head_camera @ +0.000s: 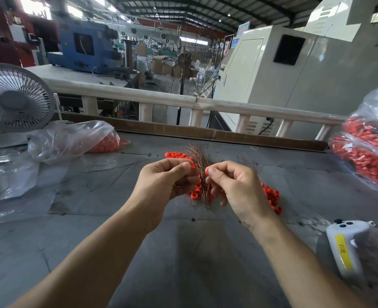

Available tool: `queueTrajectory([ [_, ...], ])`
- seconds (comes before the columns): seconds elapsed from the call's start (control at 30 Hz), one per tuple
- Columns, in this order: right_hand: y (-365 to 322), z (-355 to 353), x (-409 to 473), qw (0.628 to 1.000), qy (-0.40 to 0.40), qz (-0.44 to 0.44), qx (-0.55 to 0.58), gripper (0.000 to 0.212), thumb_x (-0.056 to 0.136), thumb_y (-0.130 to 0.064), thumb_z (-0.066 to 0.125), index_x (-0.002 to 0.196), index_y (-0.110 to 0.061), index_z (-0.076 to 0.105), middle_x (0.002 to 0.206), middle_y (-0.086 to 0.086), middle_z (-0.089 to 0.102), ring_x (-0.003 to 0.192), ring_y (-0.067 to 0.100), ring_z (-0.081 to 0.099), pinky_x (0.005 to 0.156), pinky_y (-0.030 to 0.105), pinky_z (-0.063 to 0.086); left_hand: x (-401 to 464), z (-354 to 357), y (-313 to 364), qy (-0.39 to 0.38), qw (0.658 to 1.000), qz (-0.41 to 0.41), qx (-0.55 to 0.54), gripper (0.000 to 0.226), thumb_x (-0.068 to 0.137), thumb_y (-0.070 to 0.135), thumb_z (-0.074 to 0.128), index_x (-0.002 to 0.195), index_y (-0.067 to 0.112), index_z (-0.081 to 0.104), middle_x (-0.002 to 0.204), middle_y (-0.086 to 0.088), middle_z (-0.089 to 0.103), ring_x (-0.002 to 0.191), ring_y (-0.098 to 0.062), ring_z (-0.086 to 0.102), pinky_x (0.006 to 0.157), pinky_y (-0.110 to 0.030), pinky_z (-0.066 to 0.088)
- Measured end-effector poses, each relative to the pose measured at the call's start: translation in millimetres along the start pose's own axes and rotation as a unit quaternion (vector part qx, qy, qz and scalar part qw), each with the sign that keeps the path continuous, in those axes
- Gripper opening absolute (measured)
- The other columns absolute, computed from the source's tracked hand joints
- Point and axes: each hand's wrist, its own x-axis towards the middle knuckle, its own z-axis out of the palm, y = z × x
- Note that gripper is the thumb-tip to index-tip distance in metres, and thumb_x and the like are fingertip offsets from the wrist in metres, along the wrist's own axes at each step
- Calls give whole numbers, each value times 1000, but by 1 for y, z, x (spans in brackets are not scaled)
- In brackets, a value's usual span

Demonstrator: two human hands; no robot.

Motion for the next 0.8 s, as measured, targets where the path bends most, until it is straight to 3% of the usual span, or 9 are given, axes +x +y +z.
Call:
queueTrajectory([
  [0.1,-1,5,-3,1000,-8,-10,0,13,98,-19,70,87,-18,77,75,15,72,58,15,63,45,26,47,-1,1,0,-13,1000,-7,-3,14,96,8,66,107,0,72,100,-20,77,90,-30,76,74,-31,62],
  [0.2,-1,7,-4,1000,-3,-15,4,11,98,-16,70,90,-19,77,66,4,70,56,12,63,49,25,48,-1,3,-1,-14,1000,-13,-23,15,96,6,65,108,-3,70,100,-22,77,88,-29,77,74,-31,63],
  [0.4,-2,8,-4,998,18,-47,25,11,94,-11,73,90,-21,73,72,1,72,59,14,68,53,25,52,-1,4,-1,-19,998,-24,-60,16,97,4,64,109,-5,68,100,-23,76,90,-31,77,76,-32,64],
  [0.67,0,8,-4,997,8,-76,19,15,94,-10,74,95,-24,80,66,5,72,55,16,65,53,40,60,0,2,0,-16,996,-14,-89,17,95,4,64,109,-5,68,102,-25,76,93,-33,77,77,-32,64],
  [0.8,0,7,-4,996,34,-85,14,14,94,-14,75,90,-28,79,73,0,75,63,14,70,58,38,61,0,3,-1,-23,997,2,-69,18,95,5,64,110,-4,68,102,-23,76,95,-33,76,77,-33,64],
])
